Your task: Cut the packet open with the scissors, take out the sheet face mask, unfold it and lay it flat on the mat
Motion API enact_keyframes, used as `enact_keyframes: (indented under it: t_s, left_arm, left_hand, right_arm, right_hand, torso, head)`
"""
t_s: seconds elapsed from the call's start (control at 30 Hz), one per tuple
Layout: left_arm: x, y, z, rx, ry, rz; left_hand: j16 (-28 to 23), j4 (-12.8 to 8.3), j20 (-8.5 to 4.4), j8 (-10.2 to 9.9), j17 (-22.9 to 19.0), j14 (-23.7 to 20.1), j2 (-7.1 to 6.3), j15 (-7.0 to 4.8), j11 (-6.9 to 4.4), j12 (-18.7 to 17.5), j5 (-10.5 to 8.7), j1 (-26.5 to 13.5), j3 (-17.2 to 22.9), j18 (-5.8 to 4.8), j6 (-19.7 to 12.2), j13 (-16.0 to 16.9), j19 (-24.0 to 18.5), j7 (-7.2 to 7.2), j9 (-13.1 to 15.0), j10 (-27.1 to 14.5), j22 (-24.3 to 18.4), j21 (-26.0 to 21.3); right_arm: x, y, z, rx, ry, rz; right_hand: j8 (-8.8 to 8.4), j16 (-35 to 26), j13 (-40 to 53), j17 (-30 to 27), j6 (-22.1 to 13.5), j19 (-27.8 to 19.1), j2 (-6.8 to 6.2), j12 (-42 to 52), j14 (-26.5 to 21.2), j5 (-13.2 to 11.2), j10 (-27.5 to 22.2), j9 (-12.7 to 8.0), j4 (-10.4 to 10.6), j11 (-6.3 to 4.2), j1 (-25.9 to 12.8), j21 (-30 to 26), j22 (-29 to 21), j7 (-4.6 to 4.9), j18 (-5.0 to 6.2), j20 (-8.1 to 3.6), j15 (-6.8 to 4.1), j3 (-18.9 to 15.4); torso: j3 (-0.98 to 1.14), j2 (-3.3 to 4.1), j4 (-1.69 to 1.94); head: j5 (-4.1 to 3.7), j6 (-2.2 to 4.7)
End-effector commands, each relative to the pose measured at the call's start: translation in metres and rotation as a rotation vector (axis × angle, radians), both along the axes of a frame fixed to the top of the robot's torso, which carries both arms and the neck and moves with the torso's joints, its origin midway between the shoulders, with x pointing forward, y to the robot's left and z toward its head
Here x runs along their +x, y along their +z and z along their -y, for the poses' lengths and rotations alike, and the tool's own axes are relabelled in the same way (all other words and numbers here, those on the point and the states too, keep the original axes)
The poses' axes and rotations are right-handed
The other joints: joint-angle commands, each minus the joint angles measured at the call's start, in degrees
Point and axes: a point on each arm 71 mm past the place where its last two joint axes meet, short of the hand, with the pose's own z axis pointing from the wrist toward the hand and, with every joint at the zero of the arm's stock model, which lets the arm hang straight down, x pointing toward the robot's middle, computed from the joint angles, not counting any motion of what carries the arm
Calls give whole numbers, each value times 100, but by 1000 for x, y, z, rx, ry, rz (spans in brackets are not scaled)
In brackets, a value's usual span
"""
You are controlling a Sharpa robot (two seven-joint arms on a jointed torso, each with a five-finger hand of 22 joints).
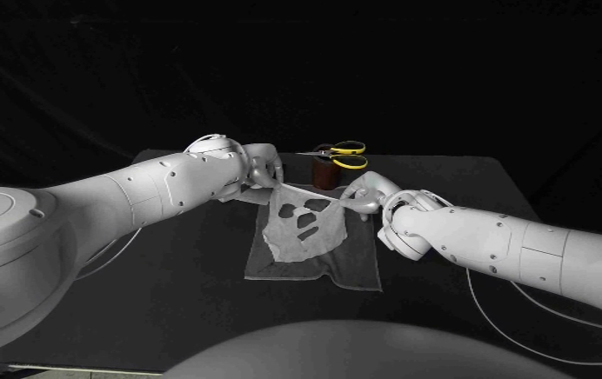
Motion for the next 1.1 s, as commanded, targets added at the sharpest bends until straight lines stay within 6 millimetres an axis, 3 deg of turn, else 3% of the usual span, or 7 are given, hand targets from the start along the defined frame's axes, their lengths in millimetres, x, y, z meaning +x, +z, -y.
enact_keyframes:
  t_s: [0.03,0.33,0.5,0.73,0.93,1.1]
  left_arm:
    - [1,-2,1,-17,31,15]
    - [-2,-16,2,-24,84,8]
    - [-3,-23,3,-18,104,-6]
    - [-4,-28,1,-8,143,-2]
    - [-3,-29,-3,-17,182,18]
    - [-3,-27,-11,-60,213,41]
  left_hand:
    - [26,17,36,-64,-3,16,28,22,4,-33,36,-31,-28,-88,-75,-64,10,4,-32,-66,-2,1]
    - [15,84,68,-393,-19,4,-35,63,54,-121,35,-105,-93,-84,-320,-285,-5,64,-123,-252,-23,-27]
    - [10,118,86,-518,-31,-5,-64,85,80,-173,35,-134,-114,-79,-397,-407,-21,95,-159,-354,-42,-53]
    - [9,124,92,-547,-29,-5,-66,92,87,-174,35,-136,-116,-79,-410,-392,-21,102,-167,-341,-43,-54]
    - [9,141,97,-565,-21,1,-61,98,96,-164,35,-148,-122,-79,-399,-360,-18,110,-169,-304,-44,-53]
    - [3,178,110,-611,-48,-11,-119,109,104,-166,35,-201,-177,-70,-382,-381,-35,113,-177,-304,-69,-87]
  right_arm:
    - [2,1,3,-20,-52,19]
    - [4,0,5,-42,-81,15]
    - [4,-2,3,-46,-78,-3]
    - [4,-5,1,-54,-64,-41]
    - [2,-7,1,-60,-46,-67]
    - [1,-6,5,-58,-51,-63]
  right_hand:
    - [-20,-11,0,-9,1,-41,-28,4,-36,19,-43,7,8,-8,23,-37,-6,3,39,12,-3,-40]
    - [-9,2,24,12,24,-39,-23,25,-26,18,-32,11,11,-10,27,-41,-9,-3,43,16,-3,-53]
    - [-87,-89,-80,-103,-79,-58,-91,-88,-100,18,-141,-28,82,23,-62,-74,-31,41,45,41,22,-156]
    - [-340,-494,-675,-605,-400,-203,-181,-696,-492,17,-739,-154,203,185,-133,-214,-110,229,22,146,164,-301]
    - [-664,-1094,-785,-1332,-880,-427,-381,-810,-1145,15,-1113,-311,306,396,-135,-459,-272,455,2,306,355,-552]
    - [-762,-1129,-801,-1418,-1043,-458,-474,-752,-1261,24,-1209,-379,353,463,-119,-537,-340,519,11,372,418,-722]
  torso:
    - [-1,4,-1]
    - [-3,13,-2]
    - [-1,8,0]
    - [0,7,-3]
    - [-1,5,0]
    - [-1,2,8]
  head:
    - [-8,0]
    - [-34,0]
    - [-30,0]
    - [-25,0]
    - [-42,0]
    - [-60,0]
